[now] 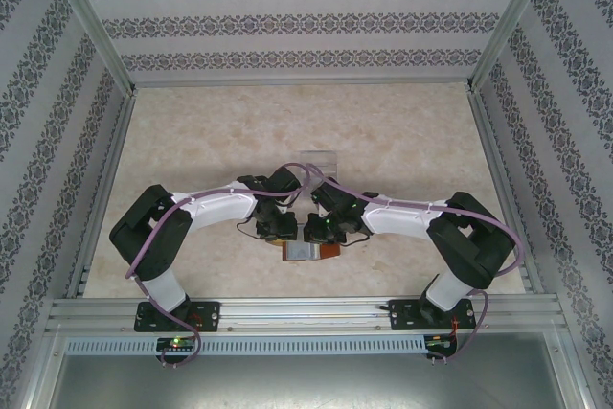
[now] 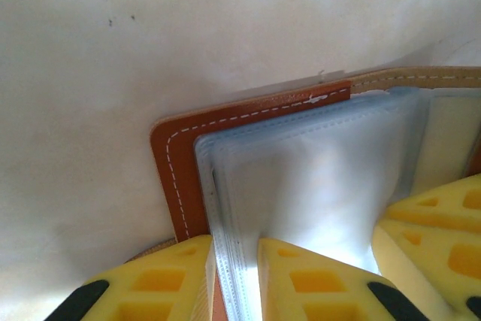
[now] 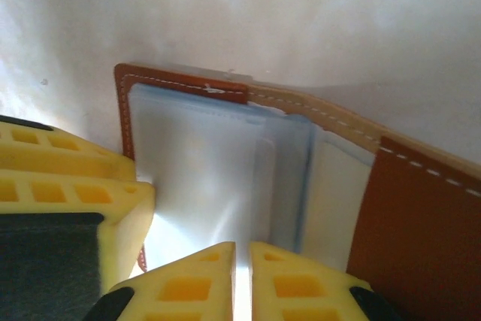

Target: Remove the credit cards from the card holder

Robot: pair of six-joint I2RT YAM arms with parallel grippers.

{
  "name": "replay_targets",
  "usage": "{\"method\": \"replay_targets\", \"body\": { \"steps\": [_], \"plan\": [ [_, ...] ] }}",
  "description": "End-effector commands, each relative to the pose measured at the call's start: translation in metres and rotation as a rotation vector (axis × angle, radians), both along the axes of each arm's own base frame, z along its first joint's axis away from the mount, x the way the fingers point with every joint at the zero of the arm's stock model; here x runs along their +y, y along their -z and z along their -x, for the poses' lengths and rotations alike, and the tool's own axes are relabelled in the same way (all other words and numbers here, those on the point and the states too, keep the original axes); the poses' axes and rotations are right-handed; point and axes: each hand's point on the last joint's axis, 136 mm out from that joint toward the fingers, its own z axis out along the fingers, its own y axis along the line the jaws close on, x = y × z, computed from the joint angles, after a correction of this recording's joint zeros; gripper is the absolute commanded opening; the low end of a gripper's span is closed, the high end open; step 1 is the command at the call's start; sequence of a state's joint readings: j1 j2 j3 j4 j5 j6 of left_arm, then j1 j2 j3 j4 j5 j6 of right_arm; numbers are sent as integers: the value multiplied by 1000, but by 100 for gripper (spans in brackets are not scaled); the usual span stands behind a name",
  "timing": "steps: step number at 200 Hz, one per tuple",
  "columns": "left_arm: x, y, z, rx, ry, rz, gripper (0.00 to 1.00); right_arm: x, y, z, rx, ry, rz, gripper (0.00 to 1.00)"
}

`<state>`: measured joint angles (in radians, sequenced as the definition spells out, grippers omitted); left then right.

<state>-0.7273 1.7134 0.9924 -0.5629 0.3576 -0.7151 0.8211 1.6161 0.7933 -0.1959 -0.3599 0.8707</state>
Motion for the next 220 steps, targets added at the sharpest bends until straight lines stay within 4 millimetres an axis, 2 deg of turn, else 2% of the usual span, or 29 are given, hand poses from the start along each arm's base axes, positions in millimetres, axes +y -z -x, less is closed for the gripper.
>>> {"method": "replay_targets", "body": {
  "steps": [1, 23, 55, 125, 156, 220],
  "plan": [
    [5, 12, 12, 41, 16, -38, 23, 11, -12, 4, -14, -11, -58, 16],
    [5, 12, 12, 41, 14, -37, 23, 10, -13, 4, -14, -5, -57, 21],
    [5, 11, 11, 38, 16, -35, 23, 10, -13, 3, -15, -1, -60, 23],
    [6, 10, 12, 36, 16, -37, 23, -3, 3, 5, 3, 7, 40, 32],
    [7, 10, 12, 36, 15, -39, 23, -11, 2, 4, -13, 5, 85, 34],
    [5, 8, 11, 34, 16, -36, 23, -10, -12, 1, -43, 6, 67, 35]
  ]
}}
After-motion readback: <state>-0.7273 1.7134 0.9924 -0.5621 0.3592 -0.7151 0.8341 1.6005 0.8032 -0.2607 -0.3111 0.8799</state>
